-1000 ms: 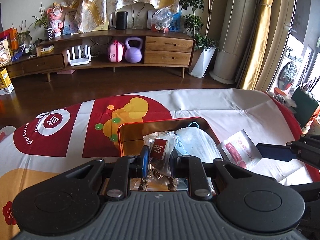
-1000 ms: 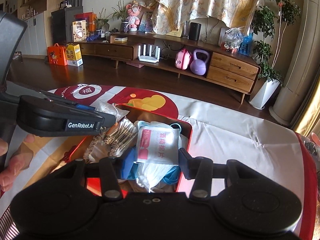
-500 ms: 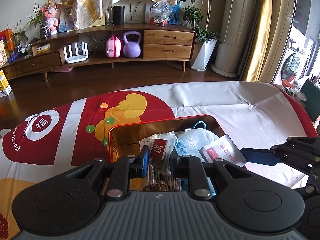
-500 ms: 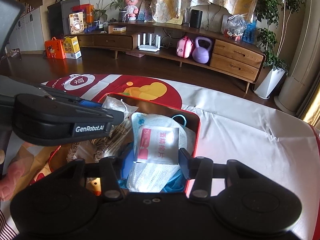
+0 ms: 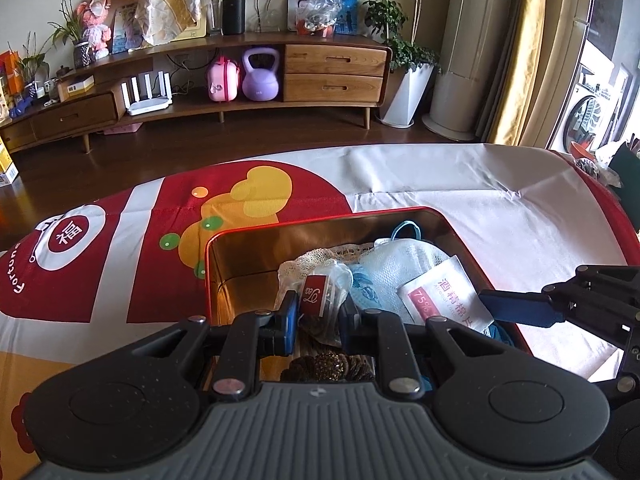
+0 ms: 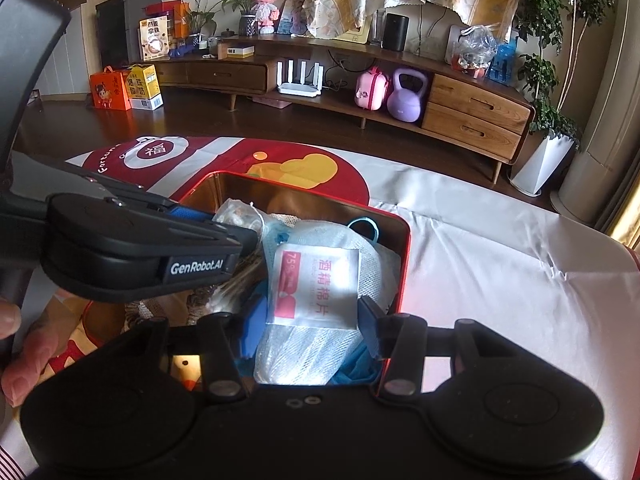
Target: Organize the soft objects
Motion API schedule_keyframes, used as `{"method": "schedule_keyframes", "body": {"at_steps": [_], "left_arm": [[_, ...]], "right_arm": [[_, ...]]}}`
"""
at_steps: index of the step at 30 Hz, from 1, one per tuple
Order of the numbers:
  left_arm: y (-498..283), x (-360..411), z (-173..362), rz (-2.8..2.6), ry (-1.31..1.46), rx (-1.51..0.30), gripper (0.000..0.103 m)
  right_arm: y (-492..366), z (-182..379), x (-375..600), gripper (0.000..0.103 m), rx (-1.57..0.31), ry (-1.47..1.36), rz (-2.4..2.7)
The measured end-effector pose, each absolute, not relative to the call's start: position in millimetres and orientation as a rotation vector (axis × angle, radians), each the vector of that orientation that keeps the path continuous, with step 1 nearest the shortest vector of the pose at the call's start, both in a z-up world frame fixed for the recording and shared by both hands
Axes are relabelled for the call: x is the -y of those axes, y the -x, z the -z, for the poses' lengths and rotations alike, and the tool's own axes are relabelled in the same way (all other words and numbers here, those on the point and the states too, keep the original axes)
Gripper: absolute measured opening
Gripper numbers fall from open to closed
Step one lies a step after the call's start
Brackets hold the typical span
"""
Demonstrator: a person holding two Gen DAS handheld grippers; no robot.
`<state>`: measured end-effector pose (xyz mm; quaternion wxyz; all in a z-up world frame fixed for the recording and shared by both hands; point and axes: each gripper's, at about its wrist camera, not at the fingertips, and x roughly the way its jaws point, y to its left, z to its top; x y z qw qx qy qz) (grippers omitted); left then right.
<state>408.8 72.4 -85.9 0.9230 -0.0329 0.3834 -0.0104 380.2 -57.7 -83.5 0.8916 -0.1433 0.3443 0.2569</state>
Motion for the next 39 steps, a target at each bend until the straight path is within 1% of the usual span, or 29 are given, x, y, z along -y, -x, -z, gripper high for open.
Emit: {"method": "schedule_keyframes", "body": {"at_steps": [6, 8, 10, 15, 17, 18, 19, 23, 30, 37, 39], "left_arm": [[-404.0, -72.9, 80.7, 0.009, 0.083, -0.781, 0.021], [-401.2, -73.5, 78.1, 0.001, 0.084, -0.782, 0.024], [-398.1, -75.1, 75.3, 0.000, 0.095, -0.780, 0.030], [-388.2, -76.4, 67.4, 0.001, 0.106, -0.776, 0.033], [-382.5, -75.8, 63.3, 0.000, 0.106, -0.768, 0.048], [-378.3, -75.7, 60.2, -0.003, 0.109, -0.754, 0.064], [-373.9, -75.5, 57.0, -0.004, 0.112, -0.737, 0.073], [-361.2, -71.8, 43.9, 0.003, 0.110, -0.715, 0.073], [-333.9, -66.7, 27.6, 0.021, 0.113, -0.699, 0.073], [-299.5, -67.8, 15.3, 0.028, 0.112, -0.685, 0.073], [-288.1, -68.6, 11.4, 0.034, 0.115, -0.677, 0.073]], "right_arm": [[-376.4, 80.2, 59.1, 0.051, -0.718, 0.293, -0.529], [-374.4, 77.5, 61.0, 0.054, -0.714, 0.290, -0.527], [-370.9, 73.9, 63.3, 0.058, -0.707, 0.286, -0.526], [-363.5, 63.9, 71.5, 0.061, -0.703, 0.261, -0.517], [-358.9, 59.7, 74.4, 0.063, -0.698, 0.258, -0.515], [-355.8, 57.4, 76.0, 0.063, -0.694, 0.259, -0.513], [-353.1, 55.4, 77.0, 0.063, -0.692, 0.259, -0.511], [-340.4, 45.1, 83.0, 0.065, -0.680, 0.249, -0.508], [-316.0, 24.4, 97.8, 0.078, -0.642, 0.205, -0.513], [-290.3, 11.6, 115.5, 0.083, -0.615, 0.166, -0.520], [-282.7, 7.9, 120.6, 0.086, -0.605, 0.146, -0.531]]}}
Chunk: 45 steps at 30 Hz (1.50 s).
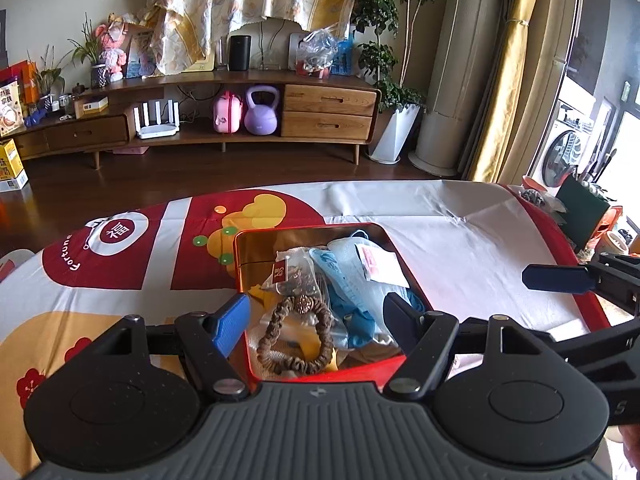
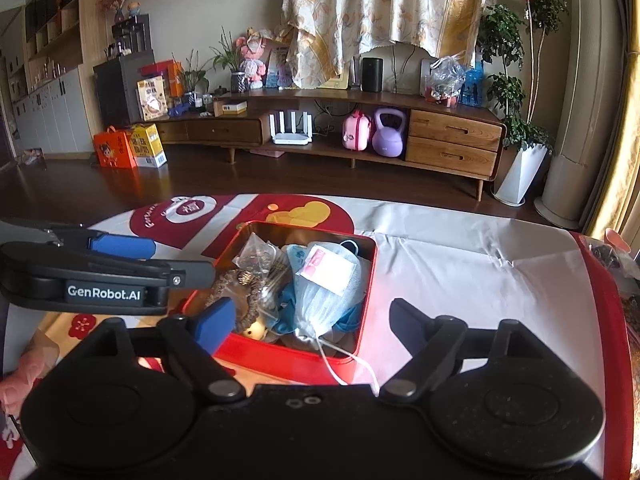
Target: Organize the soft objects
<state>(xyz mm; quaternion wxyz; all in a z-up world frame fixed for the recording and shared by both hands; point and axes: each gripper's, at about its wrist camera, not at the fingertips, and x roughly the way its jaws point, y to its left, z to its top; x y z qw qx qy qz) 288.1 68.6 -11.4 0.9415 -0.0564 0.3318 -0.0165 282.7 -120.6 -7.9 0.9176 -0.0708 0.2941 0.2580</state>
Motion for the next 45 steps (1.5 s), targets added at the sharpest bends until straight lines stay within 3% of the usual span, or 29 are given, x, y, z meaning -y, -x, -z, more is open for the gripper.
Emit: {"method": "schedule_keyframes", "body": {"at_steps": [20, 32, 36, 45], "left_arm": [[-188.9, -61.1, -9.5, 0.101, 0.123, -0.562, 0.083], [-150.6, -57.8, -3.2, 0.106, 0.151, -0.574, 0.087], [-141.7, -55.9, -1.7, 0.110, 0.171, -0.576, 0.103], [-125.0, -52.0, -2.7, 0.088, 0.181, -0.560, 0.103]], "right_arm": [[-210.0, -0.3, 157.7, 0.102, -0.502, 0.028, -0.564], [-180.2, 7.4, 171.5, 0.103, -0.462, 0.011, -0.539], [-173.3, 8.9, 174.8, 0.103, -0.453, -0.005, -0.530], [-162.7, 14.5, 182.5, 0.103, -0.451, -0.033, -0.510]]}}
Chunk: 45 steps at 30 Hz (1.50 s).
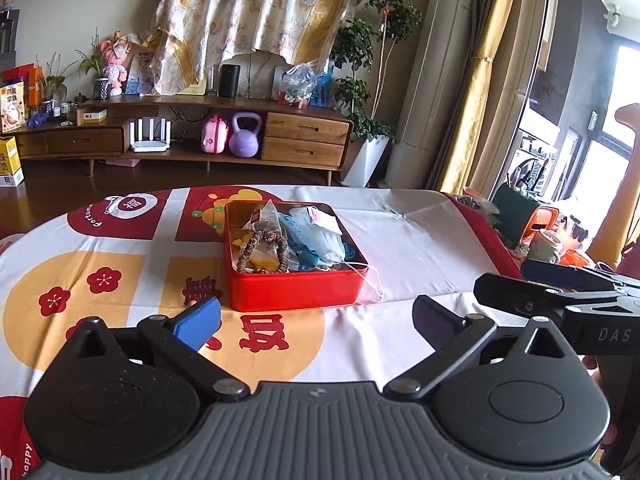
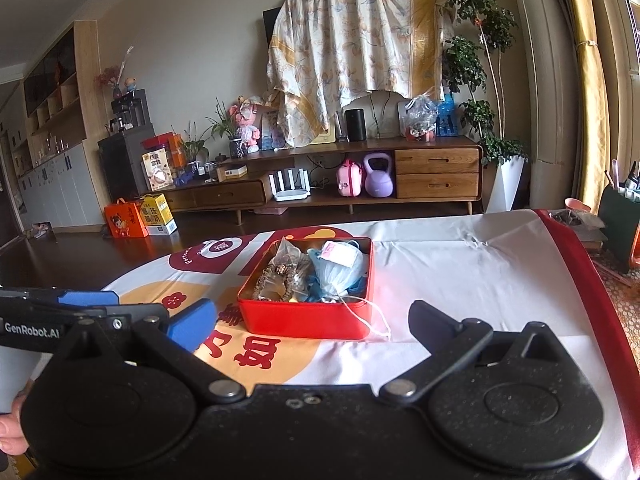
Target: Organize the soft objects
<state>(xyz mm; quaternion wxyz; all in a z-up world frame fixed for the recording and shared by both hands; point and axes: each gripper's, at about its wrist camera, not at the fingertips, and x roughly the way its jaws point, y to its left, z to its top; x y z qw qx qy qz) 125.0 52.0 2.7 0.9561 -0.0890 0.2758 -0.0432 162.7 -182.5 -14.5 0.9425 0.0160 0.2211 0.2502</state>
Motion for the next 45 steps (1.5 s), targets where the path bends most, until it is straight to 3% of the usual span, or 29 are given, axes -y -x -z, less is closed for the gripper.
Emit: {"method": "schedule_keyframes", "body": {"at_steps": [45], "left_arm": [[-100.0, -35.8, -6.6, 0.059, 0.139, -0.478, 0.103]], "right_arm": [[-146.8, 11.0, 177.1, 0.103, -0.446, -0.028, -0.515]]}}
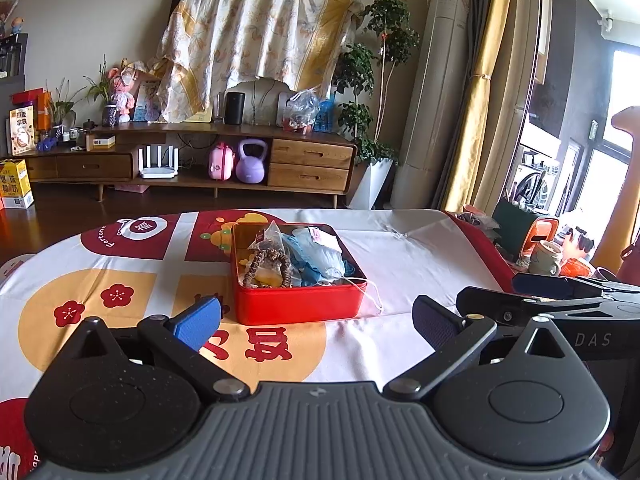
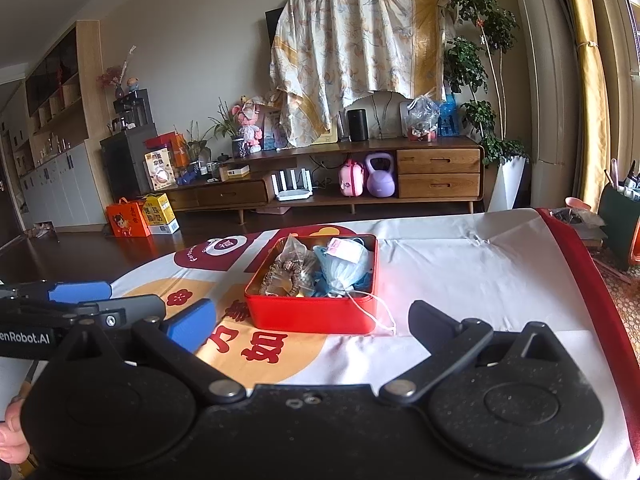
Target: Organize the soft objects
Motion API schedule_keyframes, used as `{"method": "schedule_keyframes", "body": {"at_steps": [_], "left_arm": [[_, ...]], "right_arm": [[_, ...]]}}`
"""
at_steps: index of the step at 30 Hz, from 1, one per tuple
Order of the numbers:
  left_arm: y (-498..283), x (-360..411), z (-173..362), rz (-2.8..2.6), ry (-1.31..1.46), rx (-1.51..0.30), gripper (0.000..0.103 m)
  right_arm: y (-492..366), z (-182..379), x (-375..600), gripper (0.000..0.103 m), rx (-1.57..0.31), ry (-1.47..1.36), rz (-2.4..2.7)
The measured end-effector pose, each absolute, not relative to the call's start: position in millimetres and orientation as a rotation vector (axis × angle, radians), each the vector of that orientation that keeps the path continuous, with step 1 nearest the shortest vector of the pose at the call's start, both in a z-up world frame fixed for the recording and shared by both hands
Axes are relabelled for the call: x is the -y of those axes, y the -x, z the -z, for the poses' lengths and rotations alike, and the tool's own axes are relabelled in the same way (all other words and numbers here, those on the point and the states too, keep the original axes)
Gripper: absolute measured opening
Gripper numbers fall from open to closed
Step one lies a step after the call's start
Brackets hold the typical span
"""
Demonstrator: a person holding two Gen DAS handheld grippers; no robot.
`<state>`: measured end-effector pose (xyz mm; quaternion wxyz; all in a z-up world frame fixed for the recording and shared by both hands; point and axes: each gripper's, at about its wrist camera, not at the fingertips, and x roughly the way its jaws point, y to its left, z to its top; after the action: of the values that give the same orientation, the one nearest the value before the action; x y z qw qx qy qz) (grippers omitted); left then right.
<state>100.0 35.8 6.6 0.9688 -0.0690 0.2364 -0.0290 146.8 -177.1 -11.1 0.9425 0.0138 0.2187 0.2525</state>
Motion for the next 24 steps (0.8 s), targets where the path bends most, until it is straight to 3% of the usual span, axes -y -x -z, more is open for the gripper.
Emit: {"method": "schedule_keyframes", "body": {"at_steps": [24], "left_arm": [[-93.7, -34.8, -9.7, 0.032, 0.112, -0.465, 0.103]], "right_arm": [[-147.6, 4.8, 179.1, 0.103, -0.447, -0.029, -0.519]]}}
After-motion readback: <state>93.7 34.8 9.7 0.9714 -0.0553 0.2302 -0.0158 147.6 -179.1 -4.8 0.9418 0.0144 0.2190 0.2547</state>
